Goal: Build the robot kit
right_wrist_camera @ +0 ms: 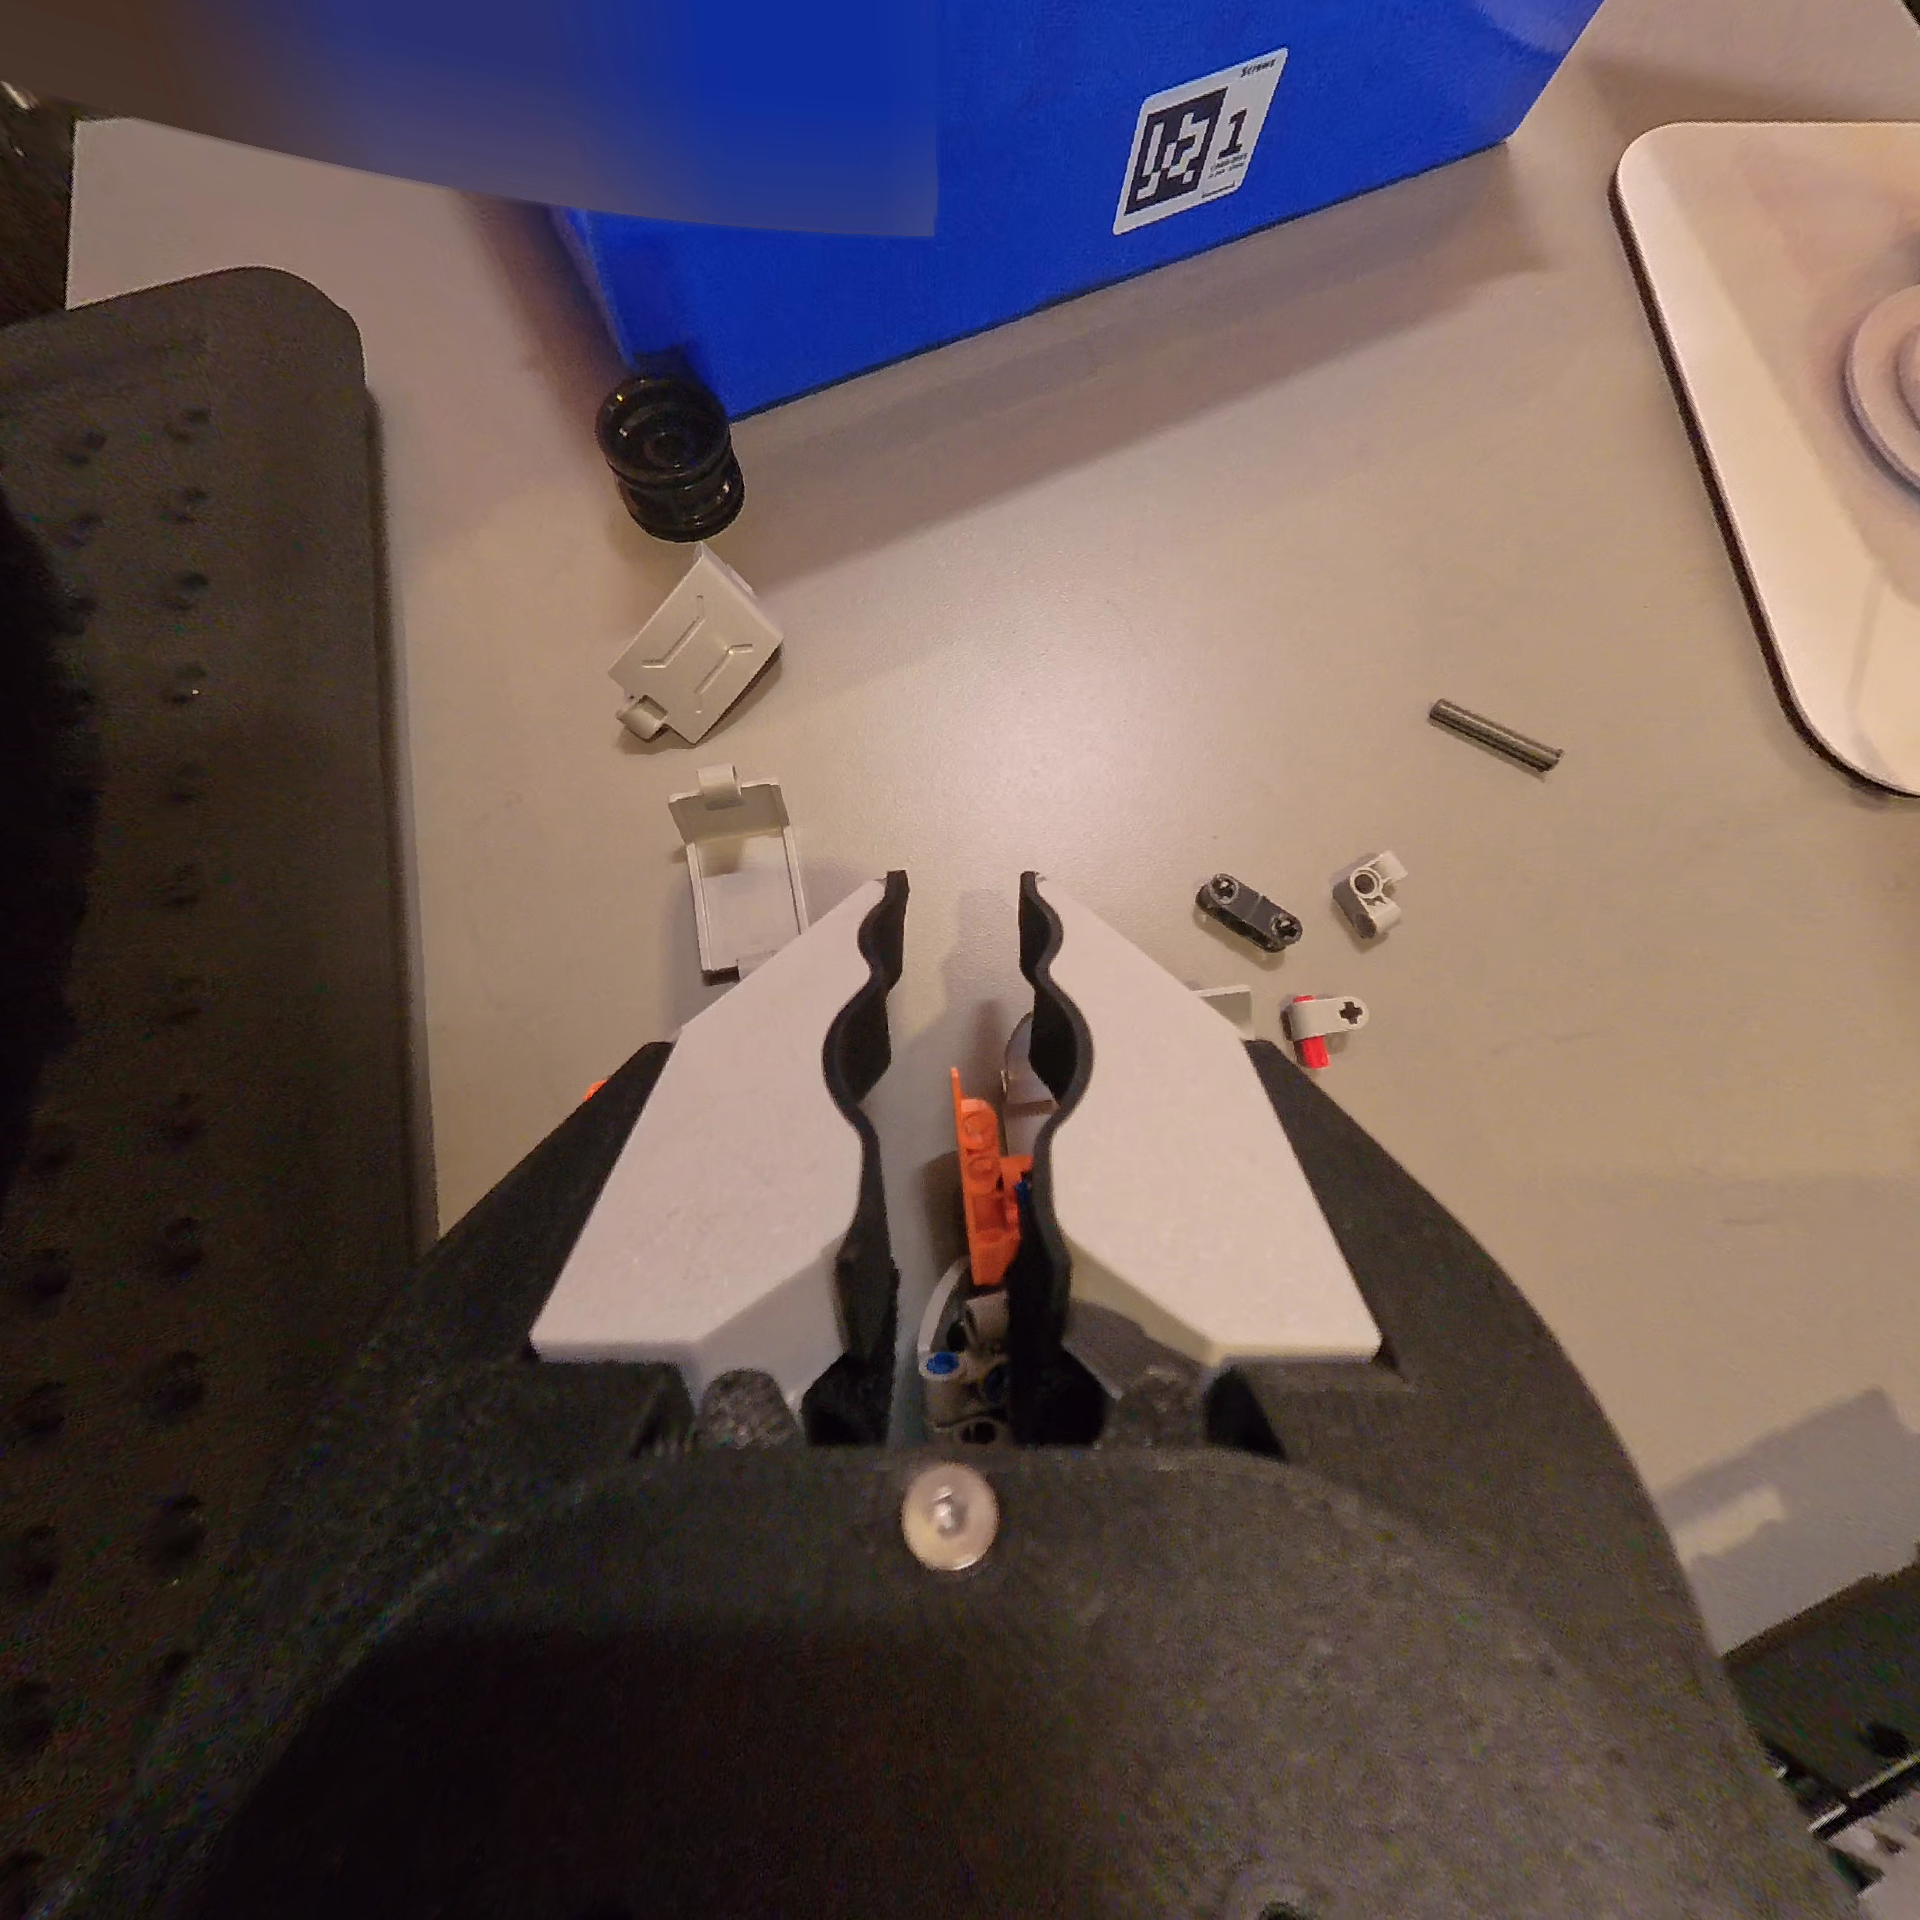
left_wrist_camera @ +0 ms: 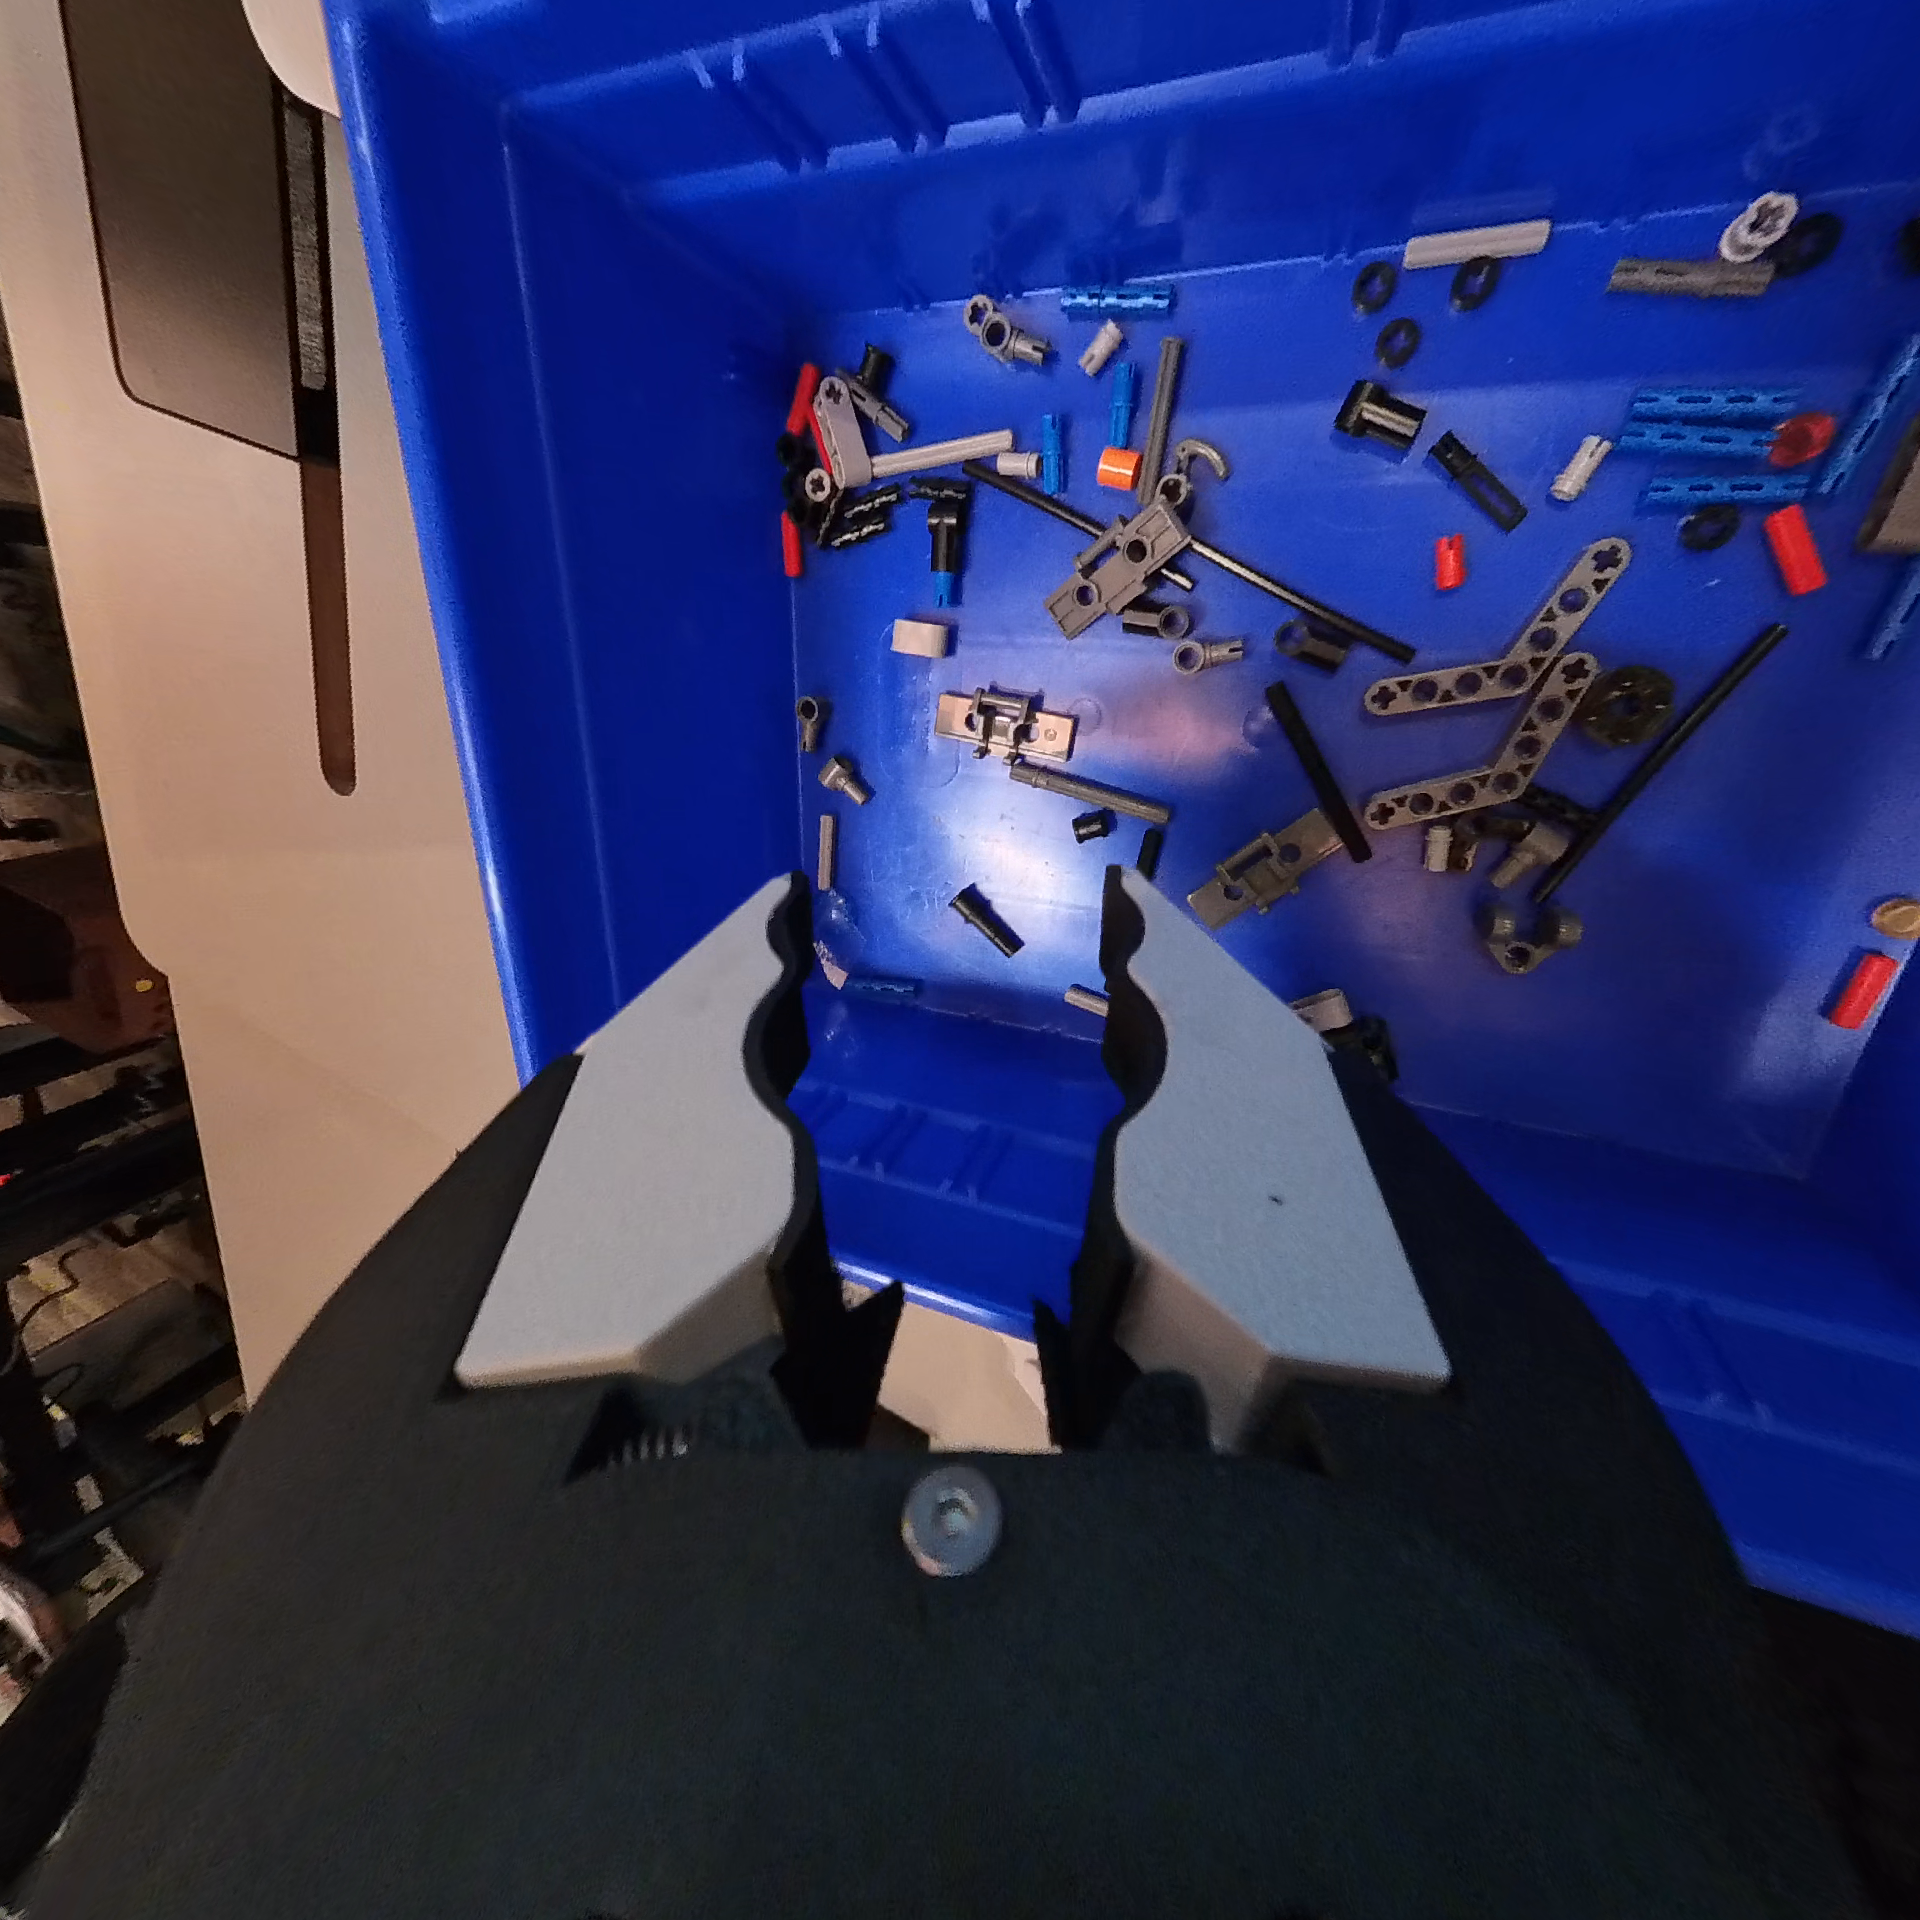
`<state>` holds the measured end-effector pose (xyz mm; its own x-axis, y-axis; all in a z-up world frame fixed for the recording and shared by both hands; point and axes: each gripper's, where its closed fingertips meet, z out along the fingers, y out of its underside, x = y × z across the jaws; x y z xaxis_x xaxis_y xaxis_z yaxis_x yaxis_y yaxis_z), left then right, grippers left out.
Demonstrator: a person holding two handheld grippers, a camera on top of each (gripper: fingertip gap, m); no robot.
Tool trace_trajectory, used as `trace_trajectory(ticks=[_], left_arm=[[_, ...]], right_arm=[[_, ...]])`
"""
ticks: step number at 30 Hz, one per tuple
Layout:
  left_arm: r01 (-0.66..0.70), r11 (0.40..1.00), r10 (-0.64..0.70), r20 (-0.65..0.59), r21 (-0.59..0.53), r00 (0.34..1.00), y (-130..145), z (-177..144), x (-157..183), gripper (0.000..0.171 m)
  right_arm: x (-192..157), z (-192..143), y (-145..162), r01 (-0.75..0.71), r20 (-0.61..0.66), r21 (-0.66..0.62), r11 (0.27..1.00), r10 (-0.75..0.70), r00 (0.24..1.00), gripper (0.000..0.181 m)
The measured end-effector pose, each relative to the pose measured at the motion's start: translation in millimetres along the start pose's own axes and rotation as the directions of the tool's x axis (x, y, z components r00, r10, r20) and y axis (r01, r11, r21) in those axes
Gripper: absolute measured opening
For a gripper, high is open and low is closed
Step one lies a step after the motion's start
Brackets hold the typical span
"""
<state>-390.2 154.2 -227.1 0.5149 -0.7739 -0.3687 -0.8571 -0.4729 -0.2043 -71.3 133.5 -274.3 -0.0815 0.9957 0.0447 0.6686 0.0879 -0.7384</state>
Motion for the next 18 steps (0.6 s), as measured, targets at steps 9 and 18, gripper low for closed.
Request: trace_trajectory(ticks=[9, 18], left_arm=[[0.017, 1.000, -0.017, 0.004, -0.019, 1.000, 6.1, 5.5, -7.3, 0.052], [0.020, 1.000, -0.020, 0.008, -0.017, 1.000, 5.5, 12.3, -14.8, 0.046]], right_arm=[[1.6, -0.4, -0.4, -0.005, -0.002, 0.006, 1.000, 0.005, 1.000, 0.019], [2.1, -0.4, -0.3, -0.007, -0.002, 0.007, 1.000, 0.007, 1.000, 0.019]])
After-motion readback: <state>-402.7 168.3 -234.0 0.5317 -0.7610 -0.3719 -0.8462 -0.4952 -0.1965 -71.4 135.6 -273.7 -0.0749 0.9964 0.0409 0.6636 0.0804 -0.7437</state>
